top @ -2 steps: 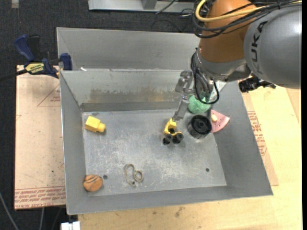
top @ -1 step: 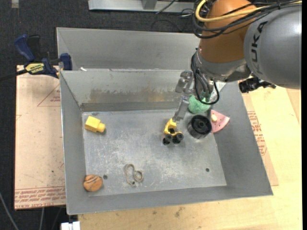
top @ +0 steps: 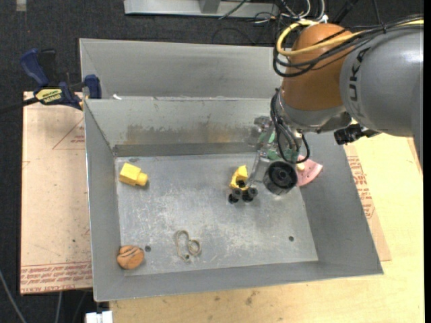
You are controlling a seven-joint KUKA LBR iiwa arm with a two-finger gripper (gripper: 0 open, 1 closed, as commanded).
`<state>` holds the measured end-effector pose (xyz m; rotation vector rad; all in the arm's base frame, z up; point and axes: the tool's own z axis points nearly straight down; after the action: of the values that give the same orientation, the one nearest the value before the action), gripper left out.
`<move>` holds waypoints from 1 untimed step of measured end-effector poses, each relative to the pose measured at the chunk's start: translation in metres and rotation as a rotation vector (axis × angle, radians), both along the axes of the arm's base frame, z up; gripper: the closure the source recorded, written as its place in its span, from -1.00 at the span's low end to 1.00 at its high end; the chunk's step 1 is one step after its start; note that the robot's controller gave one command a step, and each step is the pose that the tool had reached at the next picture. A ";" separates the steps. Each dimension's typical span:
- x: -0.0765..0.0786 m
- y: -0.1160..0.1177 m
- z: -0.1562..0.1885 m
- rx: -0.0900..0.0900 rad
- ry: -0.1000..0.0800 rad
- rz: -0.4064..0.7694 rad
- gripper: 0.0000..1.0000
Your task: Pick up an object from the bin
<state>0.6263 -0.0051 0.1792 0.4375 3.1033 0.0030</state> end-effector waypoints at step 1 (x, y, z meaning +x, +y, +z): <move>-0.039 -0.044 -0.036 0.001 0.008 -0.062 -1.00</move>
Offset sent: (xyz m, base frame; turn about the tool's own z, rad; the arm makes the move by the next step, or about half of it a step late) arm -0.0003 -0.0239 -0.1085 -0.0697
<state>0.5876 -0.0487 0.1435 0.5356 3.0960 0.0018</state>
